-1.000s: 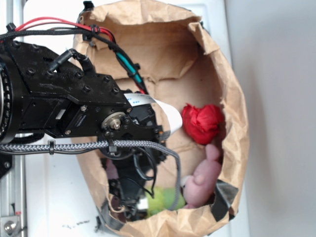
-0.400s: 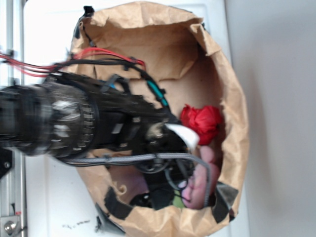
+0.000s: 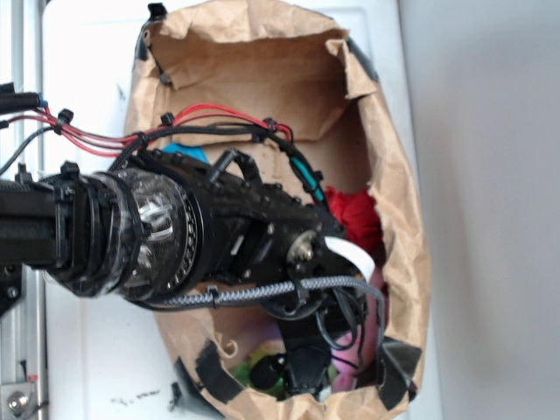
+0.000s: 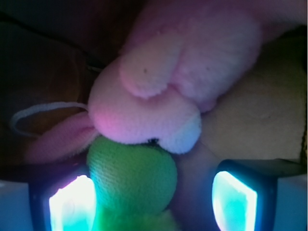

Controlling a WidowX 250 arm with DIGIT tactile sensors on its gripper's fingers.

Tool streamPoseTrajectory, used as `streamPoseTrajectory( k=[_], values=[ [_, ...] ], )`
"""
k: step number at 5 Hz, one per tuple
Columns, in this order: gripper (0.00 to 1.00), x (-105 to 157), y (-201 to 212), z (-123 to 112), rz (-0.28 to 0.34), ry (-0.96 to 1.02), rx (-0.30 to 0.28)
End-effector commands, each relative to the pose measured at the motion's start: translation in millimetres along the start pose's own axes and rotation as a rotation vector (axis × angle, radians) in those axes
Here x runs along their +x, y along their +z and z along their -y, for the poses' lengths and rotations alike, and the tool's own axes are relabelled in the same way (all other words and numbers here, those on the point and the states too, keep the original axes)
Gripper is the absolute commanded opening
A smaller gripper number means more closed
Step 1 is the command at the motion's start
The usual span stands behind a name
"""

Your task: Grab the green animal.

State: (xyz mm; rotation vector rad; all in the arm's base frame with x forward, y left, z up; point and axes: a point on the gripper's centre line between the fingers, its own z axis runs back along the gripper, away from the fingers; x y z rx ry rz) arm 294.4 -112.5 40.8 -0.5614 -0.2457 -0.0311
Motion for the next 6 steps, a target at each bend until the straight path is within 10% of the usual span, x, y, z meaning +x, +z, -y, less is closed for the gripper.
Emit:
streamPoseTrajectory(
  k=[1, 3, 6],
  values=[
    [0.00, -26, -43, -7, -0.104, -0.006, 0.157],
    [0.00, -20, -30, -19, -0.045, 0.025, 0.162],
    [0.00, 0, 99, -58, 0.110, 0.299, 0.265]
  ],
)
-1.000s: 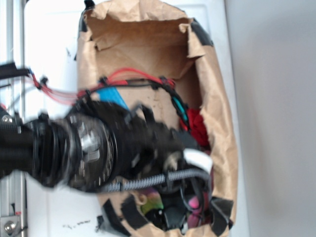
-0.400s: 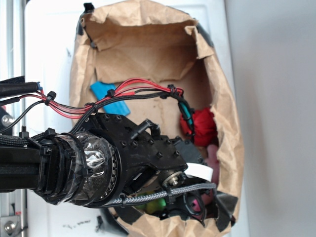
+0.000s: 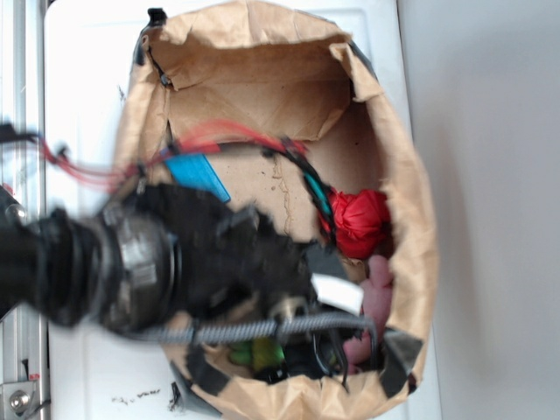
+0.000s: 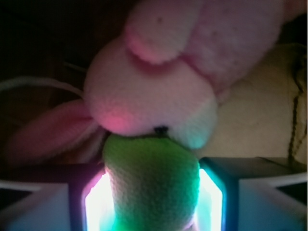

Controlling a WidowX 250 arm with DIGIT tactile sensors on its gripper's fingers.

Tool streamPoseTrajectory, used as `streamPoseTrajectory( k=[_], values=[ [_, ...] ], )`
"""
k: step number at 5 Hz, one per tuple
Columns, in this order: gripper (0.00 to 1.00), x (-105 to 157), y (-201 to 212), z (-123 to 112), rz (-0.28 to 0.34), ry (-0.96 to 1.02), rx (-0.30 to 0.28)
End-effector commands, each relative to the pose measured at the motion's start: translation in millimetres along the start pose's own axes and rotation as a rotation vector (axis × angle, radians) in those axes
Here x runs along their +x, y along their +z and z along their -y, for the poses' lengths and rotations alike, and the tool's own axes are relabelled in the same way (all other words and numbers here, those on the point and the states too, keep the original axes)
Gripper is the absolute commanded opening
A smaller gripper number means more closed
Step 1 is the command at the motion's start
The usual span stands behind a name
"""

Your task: Grab the green animal.

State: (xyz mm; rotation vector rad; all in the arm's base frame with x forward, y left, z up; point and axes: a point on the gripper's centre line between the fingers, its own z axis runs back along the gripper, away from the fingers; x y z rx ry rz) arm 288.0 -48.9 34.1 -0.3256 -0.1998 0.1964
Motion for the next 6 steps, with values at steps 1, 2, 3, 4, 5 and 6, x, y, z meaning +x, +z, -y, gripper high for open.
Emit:
streamPoseTrajectory(
  k=[1, 2, 3, 4, 5, 6],
  values=[
    [0.00, 3, 94, -21, 0.085, 0.143, -0.005],
    [0.00, 4, 115, -25, 0.117, 0.140, 0.030],
    [0.00, 4, 135, -21, 0.206, 0.062, 0.096],
    [0.00, 1, 153, 4, 0.271, -0.011, 0.190],
    [0.00, 9, 159, 25, 0.288, -0.020, 0.253],
    [0.00, 10, 162, 39, 0.312, -0.080, 0.269]
  ],
)
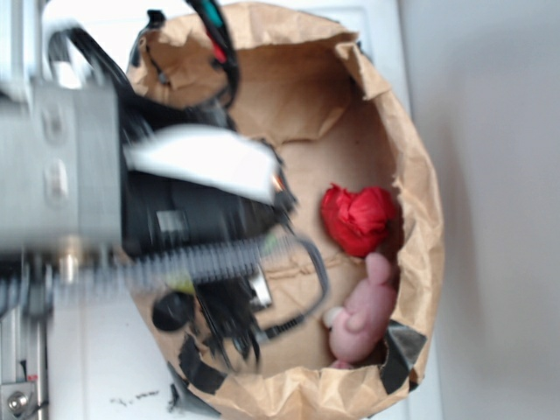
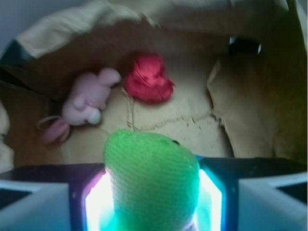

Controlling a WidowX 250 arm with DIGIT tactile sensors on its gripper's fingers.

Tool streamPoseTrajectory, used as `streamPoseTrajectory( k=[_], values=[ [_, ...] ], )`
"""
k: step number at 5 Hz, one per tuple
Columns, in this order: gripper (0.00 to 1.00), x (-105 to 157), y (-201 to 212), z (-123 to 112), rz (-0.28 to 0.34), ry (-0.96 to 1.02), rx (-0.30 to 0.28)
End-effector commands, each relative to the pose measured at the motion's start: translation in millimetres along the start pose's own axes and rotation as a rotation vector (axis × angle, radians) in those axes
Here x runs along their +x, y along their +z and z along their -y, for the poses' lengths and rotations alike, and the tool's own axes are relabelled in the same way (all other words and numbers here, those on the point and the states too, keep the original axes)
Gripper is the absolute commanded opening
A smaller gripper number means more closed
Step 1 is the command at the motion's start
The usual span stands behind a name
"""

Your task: Grab the green animal.

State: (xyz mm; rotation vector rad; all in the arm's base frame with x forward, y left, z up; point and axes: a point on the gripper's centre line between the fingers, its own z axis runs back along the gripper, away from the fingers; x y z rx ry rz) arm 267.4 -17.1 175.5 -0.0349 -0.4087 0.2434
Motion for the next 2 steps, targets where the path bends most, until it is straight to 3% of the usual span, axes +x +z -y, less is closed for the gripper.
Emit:
streamPoseTrajectory(
  k=[1, 2],
  values=[
    [0.00, 8.5, 19.9, 20.7, 0.083, -0.055, -0.015],
    [0.00, 8.3, 13.8, 18.5, 0.098, -0.048, 0.000]
  ],
)
